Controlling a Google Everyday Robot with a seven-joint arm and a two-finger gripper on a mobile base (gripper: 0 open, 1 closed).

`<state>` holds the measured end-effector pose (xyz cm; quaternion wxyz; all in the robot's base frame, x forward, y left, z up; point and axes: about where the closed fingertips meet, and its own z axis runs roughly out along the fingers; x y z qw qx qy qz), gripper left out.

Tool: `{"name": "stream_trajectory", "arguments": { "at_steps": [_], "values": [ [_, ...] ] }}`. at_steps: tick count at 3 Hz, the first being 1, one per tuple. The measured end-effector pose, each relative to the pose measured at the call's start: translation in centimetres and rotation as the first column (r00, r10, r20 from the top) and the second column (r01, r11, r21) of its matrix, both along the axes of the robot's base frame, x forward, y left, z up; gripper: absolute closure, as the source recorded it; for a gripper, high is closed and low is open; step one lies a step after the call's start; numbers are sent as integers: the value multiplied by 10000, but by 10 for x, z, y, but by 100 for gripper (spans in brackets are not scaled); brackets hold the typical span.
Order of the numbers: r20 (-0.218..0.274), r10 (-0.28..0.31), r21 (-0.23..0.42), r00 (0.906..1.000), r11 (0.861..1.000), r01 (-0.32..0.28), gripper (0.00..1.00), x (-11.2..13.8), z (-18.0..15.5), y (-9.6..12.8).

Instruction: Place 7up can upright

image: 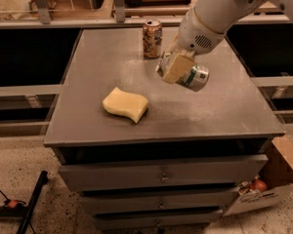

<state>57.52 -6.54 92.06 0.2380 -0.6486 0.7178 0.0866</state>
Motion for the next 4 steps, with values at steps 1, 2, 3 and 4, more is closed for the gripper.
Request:
{"name": "stream_trajectory", "arguments": {
  "at_steps": [1,2,3,4],
  "values": [
    [266,159,1522,9995,9882,-197,100,-1,18,-9],
    [224,530,2877,9983,9560,-572,100,-5,30,-8],
    [152,927,4126,9956,9064,-907,100,-9,41,-6],
    [176,1309,5305,9912,8391,-1202,100,-13,50,-4]
  ]
}}
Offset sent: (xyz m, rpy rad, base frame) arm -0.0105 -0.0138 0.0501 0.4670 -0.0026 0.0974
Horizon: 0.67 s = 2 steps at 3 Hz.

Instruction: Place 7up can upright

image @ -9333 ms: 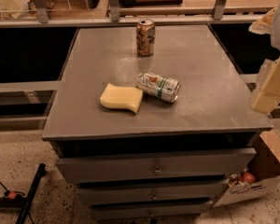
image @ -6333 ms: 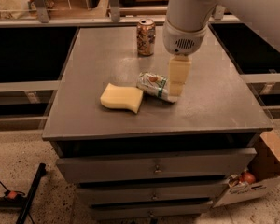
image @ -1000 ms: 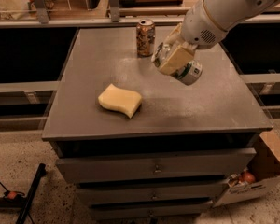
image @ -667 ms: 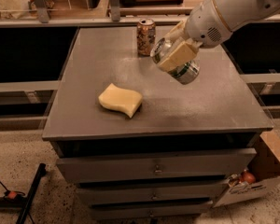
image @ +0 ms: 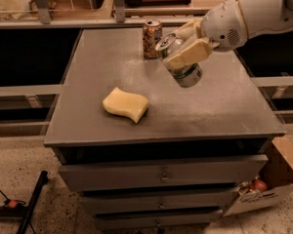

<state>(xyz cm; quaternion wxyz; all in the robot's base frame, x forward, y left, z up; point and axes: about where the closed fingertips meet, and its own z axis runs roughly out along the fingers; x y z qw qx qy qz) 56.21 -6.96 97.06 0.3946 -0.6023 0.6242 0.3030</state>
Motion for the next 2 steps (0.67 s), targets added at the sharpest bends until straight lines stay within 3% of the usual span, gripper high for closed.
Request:
{"name": "stream_trajectory", "arguments": {
  "at_steps": [1,2],
  "values": [
    [-278,107,1135,9996,9935,-75,100,1,-1,-3],
    [-600,-9,1786,9982,9839,116,100,7,-13,-10]
  ]
}}
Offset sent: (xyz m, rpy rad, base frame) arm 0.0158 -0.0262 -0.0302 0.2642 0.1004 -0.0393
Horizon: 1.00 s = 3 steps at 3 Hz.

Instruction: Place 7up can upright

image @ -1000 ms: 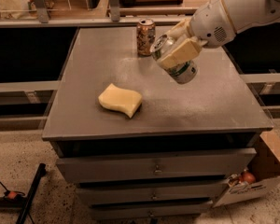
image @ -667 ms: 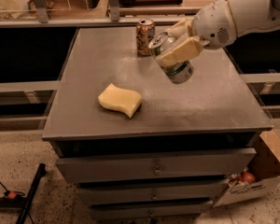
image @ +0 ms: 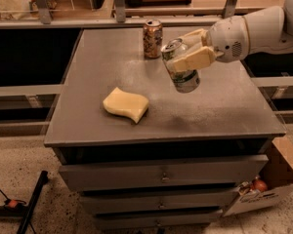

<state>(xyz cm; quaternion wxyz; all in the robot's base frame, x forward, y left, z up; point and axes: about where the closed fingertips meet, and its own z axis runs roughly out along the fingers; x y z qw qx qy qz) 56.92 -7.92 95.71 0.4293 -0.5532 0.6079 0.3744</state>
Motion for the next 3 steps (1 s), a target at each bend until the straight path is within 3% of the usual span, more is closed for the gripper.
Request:
{"name": "stream_trajectory", "arguments": {
  "at_steps": [2,3],
  "values": [
    [-586,-426,1106,9974,9927,489,100,9,-28,-16],
    [-967,-516,1772,9940,9818,682,100,13,-39,-25]
  ]
}}
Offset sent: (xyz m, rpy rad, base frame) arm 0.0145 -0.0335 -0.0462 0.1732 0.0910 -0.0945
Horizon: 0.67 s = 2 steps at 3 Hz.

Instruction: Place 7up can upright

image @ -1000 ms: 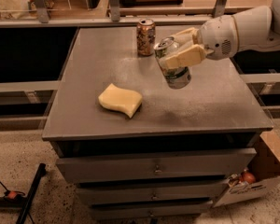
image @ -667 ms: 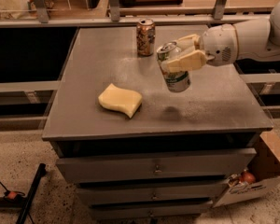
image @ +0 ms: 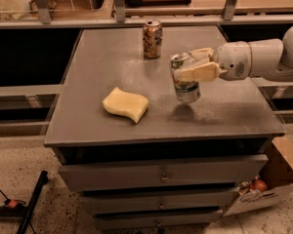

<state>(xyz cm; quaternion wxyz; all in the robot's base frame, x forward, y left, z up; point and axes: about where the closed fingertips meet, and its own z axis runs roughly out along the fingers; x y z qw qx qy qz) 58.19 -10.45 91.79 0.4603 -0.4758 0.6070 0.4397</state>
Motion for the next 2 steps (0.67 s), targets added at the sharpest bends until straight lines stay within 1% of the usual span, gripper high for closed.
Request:
{"name": "stream_trajectory", "arguments": {
  "at_steps": [1,2],
  "values": [
    [-148,59,627,9999,9980,-49,100,1,-2,-3],
    [311,-106,1158,9995,9932,69,82,-2,2,-6]
  ]
}}
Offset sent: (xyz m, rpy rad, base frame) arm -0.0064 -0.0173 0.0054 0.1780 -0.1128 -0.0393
